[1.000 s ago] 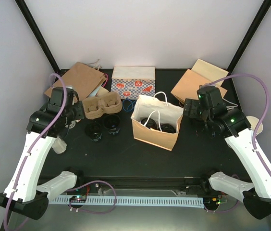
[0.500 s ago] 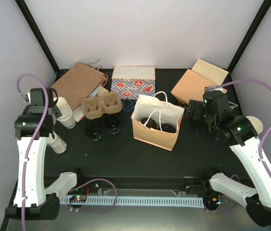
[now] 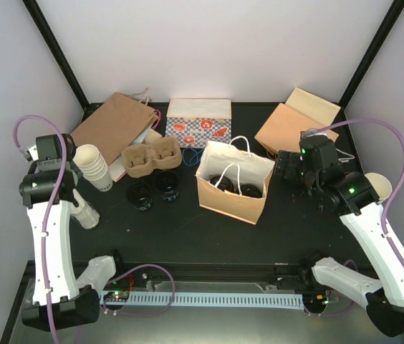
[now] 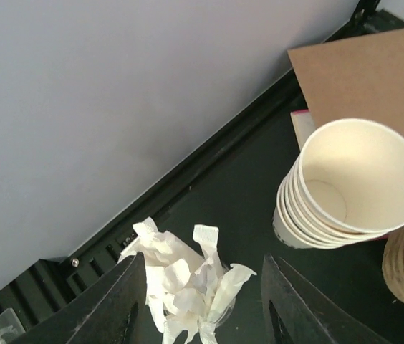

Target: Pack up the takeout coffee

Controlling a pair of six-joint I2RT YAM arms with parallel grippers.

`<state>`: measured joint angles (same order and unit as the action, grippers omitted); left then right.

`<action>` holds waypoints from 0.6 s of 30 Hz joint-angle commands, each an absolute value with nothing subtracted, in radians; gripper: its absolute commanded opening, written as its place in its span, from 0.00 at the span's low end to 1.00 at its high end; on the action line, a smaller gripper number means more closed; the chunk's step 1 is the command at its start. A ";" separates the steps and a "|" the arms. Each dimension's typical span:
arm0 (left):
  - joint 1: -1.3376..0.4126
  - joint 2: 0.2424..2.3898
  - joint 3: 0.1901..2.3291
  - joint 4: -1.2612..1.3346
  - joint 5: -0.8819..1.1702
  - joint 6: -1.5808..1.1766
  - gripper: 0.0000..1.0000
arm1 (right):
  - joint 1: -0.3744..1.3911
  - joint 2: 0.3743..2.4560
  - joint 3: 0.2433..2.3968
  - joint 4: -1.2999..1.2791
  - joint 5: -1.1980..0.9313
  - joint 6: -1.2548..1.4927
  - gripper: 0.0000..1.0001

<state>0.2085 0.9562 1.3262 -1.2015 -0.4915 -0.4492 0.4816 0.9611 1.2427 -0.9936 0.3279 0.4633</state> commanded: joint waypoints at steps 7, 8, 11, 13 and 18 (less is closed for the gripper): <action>0.243 0.950 1.269 -1.156 -0.440 -0.477 0.44 | 0.477 0.969 1.252 -0.967 0.300 0.447 1.00; 0.245 0.950 1.263 -1.149 -0.440 -0.475 0.43 | 0.477 0.969 1.252 -0.967 0.298 0.448 1.00; 0.255 0.954 1.252 -1.133 -0.445 -0.473 0.38 | 0.477 0.969 1.252 -0.967 0.296 0.448 1.00; 0.256 0.954 1.238 -1.115 -0.439 -0.477 0.33 | 0.477 0.969 1.252 -0.967 0.297 0.447 1.00; 0.259 0.951 1.228 -1.072 -0.439 -0.481 0.16 | 0.477 0.969 1.255 -0.970 0.295 0.447 1.00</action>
<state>0.2489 0.9619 1.2263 -1.1290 -0.4427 -0.4736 0.4820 0.9695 1.2427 -0.9863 0.3023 0.4507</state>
